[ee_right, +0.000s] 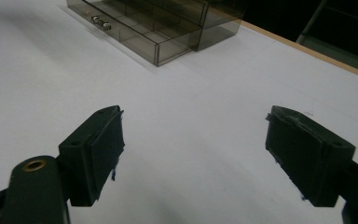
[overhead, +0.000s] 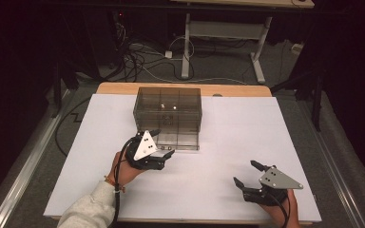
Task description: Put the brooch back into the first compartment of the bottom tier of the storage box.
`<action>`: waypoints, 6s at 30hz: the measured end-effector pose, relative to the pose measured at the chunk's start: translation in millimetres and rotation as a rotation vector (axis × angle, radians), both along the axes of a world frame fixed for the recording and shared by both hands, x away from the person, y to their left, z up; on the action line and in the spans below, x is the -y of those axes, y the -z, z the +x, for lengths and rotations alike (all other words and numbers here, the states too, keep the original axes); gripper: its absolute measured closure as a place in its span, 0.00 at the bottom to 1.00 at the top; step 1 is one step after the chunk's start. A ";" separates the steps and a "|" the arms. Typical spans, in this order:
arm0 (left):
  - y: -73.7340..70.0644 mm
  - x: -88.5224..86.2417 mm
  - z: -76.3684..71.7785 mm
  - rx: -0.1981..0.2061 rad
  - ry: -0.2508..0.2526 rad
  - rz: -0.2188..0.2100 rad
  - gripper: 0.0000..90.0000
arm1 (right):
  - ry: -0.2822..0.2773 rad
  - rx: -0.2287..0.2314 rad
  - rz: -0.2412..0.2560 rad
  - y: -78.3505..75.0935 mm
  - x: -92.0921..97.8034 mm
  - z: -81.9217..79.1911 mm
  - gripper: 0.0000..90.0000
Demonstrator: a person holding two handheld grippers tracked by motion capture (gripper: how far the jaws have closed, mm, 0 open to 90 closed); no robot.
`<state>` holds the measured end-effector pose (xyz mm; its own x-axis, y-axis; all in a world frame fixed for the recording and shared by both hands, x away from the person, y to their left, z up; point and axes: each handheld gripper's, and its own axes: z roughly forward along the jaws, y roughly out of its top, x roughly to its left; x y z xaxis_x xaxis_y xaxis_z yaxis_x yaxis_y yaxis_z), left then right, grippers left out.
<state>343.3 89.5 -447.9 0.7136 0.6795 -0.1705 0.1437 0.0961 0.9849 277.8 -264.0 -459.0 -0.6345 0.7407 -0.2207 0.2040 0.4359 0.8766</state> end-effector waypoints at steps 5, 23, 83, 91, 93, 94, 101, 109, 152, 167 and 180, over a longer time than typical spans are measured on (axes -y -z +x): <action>-3.1 0.8 -4.7 0.006 0.001 0.005 0.22 | 0.011 0.010 -0.002 -0.8 0.3 -0.4 0.21; -2.9 -0.7 -23.4 0.036 0.029 0.035 0.22 | -0.001 0.013 0.006 -1.7 1.3 -0.7 0.22; 16.0 -30.9 -61.5 0.088 -0.006 0.104 0.21 | -0.036 0.040 -0.002 -3.6 -10.6 1.2 0.22; 23.2 -43.0 -62.0 0.076 -0.024 0.109 0.20 | -0.025 0.045 -0.004 -4.4 -8.2 0.0 0.22; 24.5 -45.9 -62.6 0.072 -0.027 0.106 0.20 | -0.023 0.044 -0.003 -4.2 -7.5 -0.2 0.22; 25.3 -47.4 -63.0 0.071 -0.025 0.107 0.20 | -0.023 0.042 -0.003 -4.1 -7.1 -0.4 0.22; 34.0 -56.9 -62.0 0.050 -0.049 0.125 0.18 | -0.012 0.042 -0.001 -3.9 -3.7 -1.2 0.22; 44.3 -70.9 -61.9 0.015 -0.076 0.138 0.18 | -0.003 0.041 0.001 -3.4 -1.9 -2.0 0.22; 61.7 -106.4 -74.1 -0.098 -0.116 0.080 0.18 | 0.022 0.058 0.010 -5.7 2.3 -2.0 0.22; 61.9 -106.7 -74.6 -0.102 -0.124 0.080 0.18 | -0.009 0.060 0.018 -4.9 2.0 -2.4 0.21; 62.3 -105.6 -72.6 -0.107 -0.122 0.080 0.18 | -0.017 0.058 0.018 -3.8 2.3 -1.5 0.21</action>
<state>270.7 195.1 -510.3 0.6059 0.7741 -0.1834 0.2405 0.0416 0.9698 276.4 -266.3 -455.2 -0.6337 0.7340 -0.2442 0.1452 0.4230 0.8944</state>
